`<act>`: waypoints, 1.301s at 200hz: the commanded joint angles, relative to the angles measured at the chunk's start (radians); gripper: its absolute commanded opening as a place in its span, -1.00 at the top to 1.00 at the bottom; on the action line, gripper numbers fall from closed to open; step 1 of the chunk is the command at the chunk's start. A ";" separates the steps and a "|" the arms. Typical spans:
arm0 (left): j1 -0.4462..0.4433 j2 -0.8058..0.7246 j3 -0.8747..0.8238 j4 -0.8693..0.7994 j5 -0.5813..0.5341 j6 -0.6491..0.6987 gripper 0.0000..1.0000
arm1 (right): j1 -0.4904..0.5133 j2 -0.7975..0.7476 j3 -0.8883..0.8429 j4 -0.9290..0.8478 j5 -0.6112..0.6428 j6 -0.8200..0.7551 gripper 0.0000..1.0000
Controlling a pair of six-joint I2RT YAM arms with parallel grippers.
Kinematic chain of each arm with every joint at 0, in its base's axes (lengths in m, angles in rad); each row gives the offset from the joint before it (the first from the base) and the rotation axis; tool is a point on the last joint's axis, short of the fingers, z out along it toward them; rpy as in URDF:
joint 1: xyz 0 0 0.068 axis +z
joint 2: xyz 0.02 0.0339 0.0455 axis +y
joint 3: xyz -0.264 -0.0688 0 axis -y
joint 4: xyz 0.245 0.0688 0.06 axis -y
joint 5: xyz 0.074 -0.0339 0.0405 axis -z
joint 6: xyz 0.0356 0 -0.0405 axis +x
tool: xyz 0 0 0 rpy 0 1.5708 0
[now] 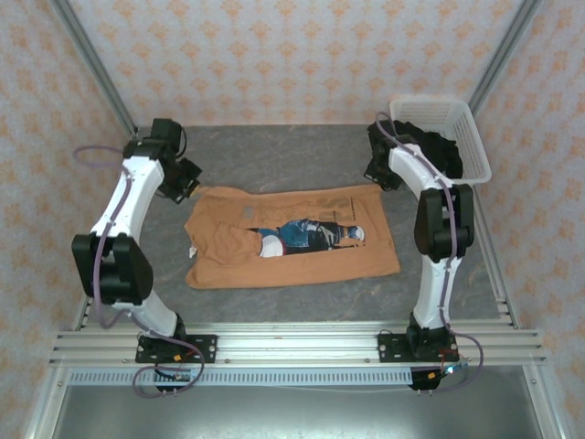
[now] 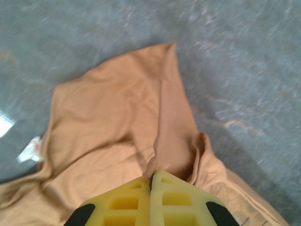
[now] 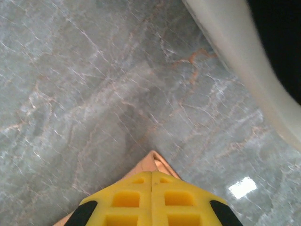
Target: Fold and stack the t-shirts
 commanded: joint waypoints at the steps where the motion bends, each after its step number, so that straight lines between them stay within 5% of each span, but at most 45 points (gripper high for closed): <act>1: -0.011 -0.124 -0.143 -0.047 -0.054 -0.039 1.00 | -0.005 -0.091 -0.086 0.005 0.045 0.028 1.00; 160: -0.104 -0.597 -0.693 -0.142 -0.017 -0.246 1.00 | 0.025 -0.354 -0.522 0.009 0.015 0.110 1.00; 260: -0.136 -0.607 -0.742 -0.128 -0.023 -0.276 1.00 | 0.027 -0.386 -0.594 0.006 0.019 0.134 1.00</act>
